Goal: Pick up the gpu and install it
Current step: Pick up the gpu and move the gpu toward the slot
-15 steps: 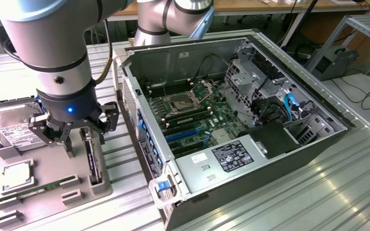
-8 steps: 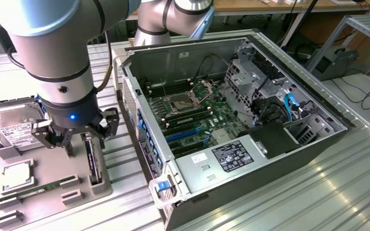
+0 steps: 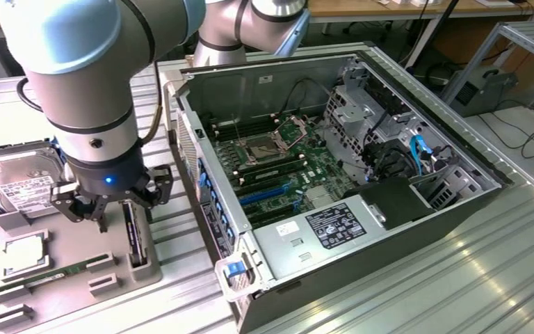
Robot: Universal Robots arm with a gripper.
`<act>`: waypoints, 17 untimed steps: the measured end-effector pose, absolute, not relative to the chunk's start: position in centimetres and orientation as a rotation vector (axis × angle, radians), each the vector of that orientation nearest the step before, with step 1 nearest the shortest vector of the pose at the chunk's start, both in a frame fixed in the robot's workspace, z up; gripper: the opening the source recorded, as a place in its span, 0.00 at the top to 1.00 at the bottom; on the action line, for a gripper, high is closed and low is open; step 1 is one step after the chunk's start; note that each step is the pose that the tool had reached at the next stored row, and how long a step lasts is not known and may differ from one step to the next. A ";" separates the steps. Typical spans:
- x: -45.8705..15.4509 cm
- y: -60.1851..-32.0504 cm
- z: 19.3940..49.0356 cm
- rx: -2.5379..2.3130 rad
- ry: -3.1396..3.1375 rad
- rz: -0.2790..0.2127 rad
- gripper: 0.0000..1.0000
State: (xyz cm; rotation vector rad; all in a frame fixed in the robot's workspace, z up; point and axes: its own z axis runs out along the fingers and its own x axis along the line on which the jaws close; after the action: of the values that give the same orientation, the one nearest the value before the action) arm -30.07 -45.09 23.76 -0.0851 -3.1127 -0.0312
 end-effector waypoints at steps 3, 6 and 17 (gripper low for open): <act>-30.0 -45.1 23.1 -0.085 -3.111 -0.031 0.34; -29.9 -45.1 22.5 -0.086 -3.110 -0.030 0.34; -29.7 -45.1 21.9 -0.086 -3.110 -0.026 0.49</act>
State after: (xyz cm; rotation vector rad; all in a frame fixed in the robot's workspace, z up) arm -29.75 -45.10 21.94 -0.0858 -3.1103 -0.0259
